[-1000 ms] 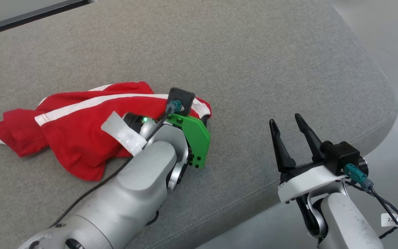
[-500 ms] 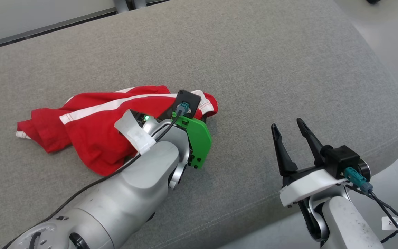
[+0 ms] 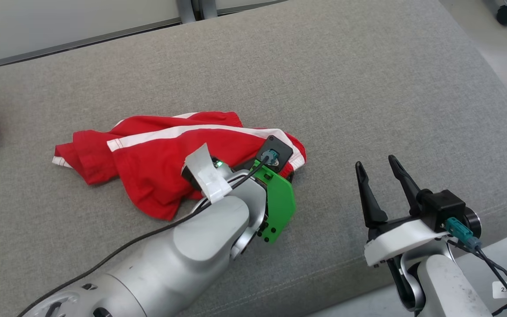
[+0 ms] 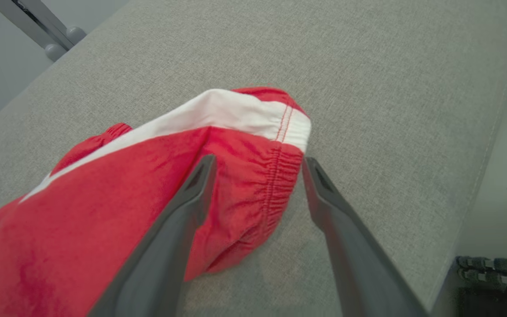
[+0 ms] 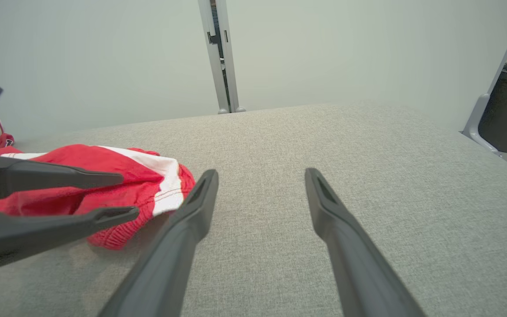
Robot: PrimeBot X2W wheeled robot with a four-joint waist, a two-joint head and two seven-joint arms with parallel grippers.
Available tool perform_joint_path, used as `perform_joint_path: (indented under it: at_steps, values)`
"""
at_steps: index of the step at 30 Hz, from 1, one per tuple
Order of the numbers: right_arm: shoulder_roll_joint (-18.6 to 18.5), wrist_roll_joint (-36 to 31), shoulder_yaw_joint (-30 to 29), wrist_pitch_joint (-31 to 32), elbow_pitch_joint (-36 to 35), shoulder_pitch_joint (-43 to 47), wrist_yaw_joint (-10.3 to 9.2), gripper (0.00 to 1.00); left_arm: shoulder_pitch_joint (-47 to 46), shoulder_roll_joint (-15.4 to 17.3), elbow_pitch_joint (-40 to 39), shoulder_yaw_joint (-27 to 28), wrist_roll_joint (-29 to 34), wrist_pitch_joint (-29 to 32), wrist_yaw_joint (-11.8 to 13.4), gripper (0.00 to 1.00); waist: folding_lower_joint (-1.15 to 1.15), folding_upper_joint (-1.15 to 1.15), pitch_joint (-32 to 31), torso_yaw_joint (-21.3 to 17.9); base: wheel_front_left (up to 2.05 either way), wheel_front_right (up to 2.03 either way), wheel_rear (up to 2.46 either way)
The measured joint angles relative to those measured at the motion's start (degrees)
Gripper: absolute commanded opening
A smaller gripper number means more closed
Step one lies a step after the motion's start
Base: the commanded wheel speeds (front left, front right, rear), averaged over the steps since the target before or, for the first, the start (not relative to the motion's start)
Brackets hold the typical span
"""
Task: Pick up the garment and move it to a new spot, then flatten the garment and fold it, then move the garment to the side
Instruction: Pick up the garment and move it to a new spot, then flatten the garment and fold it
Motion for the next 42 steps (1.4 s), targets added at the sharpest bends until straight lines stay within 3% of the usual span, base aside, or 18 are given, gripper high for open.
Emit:
perform_joint_path:
  at_steps: [5,12,18,28,35,42]
  values:
    - [0.0,-0.3,-0.7,0.0,-0.3,0.9,0.0,1.0,0.0,0.0,-2.7,0.0,1.9,0.8,-0.7,1.0,0.0,0.0,-0.2,0.8,0.0,0.0,0.0]
    - [0.0,-1.4,-3.0,0.0,-0.5,1.2,0.0,1.0,-0.5,0.0,-4.8,1.3,0.9,-4.5,0.9,1.0,0.0,0.0,-0.3,2.9,0.0,0.0,0.0]
    - [0.0,-2.2,-4.5,0.0,-0.4,1.9,0.0,1.0,0.0,1.3,-4.1,5.7,-1.6,-9.9,2.4,1.0,0.0,0.0,-1.2,5.6,0.0,0.0,0.0]
    - [0.0,-2.9,-5.0,0.0,-0.3,3.0,0.0,1.0,6.6,6.6,-1.5,15.9,-11.4,-13.8,4.1,1.0,0.0,-0.01,-3.2,9.8,0.0,0.0,0.0]
    - [0.0,-3.0,-4.0,0.0,-0.5,2.8,0.0,1.0,7.6,6.0,2.4,22.6,-19.1,-13.1,2.7,1.0,0.0,0.0,-2.7,10.1,0.0,0.0,0.0]
    - [0.0,-3.1,-3.3,0.0,-0.6,1.8,0.0,1.0,5.9,5.8,8.8,26.3,-22.7,-12.2,1.7,1.0,0.0,-0.01,-1.0,8.0,0.0,0.0,0.0]
